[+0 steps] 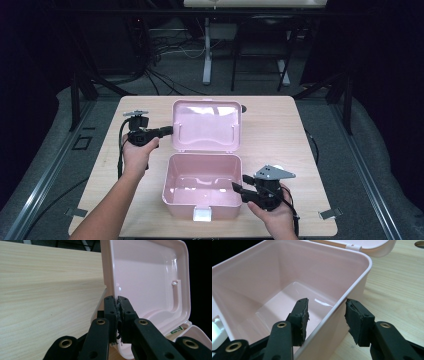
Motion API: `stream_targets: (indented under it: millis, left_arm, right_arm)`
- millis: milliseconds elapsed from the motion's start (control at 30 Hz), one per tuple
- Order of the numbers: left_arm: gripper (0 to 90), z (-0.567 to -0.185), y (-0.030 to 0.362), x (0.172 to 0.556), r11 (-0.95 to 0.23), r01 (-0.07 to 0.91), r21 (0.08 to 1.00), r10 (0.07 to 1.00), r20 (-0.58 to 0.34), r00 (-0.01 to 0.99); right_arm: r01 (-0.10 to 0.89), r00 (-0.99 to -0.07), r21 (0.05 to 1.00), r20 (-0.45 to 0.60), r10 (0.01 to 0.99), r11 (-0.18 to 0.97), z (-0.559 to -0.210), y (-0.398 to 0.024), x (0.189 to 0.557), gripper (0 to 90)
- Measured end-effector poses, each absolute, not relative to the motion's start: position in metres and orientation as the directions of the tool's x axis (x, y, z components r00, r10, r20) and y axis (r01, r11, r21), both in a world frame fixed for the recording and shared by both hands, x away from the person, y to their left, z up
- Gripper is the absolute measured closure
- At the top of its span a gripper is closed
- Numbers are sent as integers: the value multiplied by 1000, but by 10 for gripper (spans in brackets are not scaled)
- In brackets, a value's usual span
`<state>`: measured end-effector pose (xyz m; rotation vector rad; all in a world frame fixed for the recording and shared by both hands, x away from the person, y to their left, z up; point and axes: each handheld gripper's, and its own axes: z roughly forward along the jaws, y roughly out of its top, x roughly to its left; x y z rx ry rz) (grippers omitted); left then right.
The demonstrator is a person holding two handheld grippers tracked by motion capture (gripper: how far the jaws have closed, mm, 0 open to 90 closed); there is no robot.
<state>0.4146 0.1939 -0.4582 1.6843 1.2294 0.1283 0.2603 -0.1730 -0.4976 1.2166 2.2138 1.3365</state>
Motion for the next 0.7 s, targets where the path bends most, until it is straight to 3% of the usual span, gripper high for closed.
stream_targets:
  millis: [700]
  left_arm:
    - [868,-463,194,417,33,680,733,772,-451,448]
  right_arm:
    - [513,-600,833,175,780,208,-499,-173,259,536]
